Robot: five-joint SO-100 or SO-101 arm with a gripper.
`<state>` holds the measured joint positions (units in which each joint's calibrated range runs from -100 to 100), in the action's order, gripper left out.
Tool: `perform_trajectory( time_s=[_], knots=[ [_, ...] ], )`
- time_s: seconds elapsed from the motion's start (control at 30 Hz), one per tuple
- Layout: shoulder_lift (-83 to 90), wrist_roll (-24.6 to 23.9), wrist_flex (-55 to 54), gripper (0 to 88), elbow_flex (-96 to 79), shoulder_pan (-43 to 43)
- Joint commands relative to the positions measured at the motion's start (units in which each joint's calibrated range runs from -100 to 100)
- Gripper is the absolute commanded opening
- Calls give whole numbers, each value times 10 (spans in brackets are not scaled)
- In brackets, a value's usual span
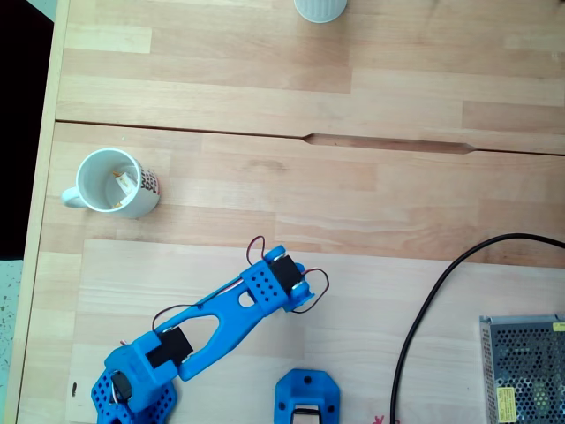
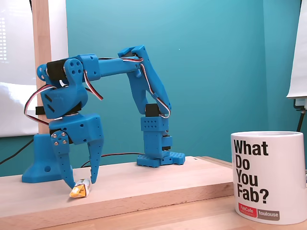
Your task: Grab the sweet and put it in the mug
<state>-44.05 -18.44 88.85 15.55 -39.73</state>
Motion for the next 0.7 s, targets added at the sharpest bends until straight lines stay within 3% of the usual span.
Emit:
perform_trajectory(
  time_s=[0.0, 0.53, 0.67],
  knots=[
    [8, 2, 5, 108, 3, 4],
    [3, 2, 6, 106, 3, -3],
    [4, 2, 6, 57, 2, -2]
  ],
)
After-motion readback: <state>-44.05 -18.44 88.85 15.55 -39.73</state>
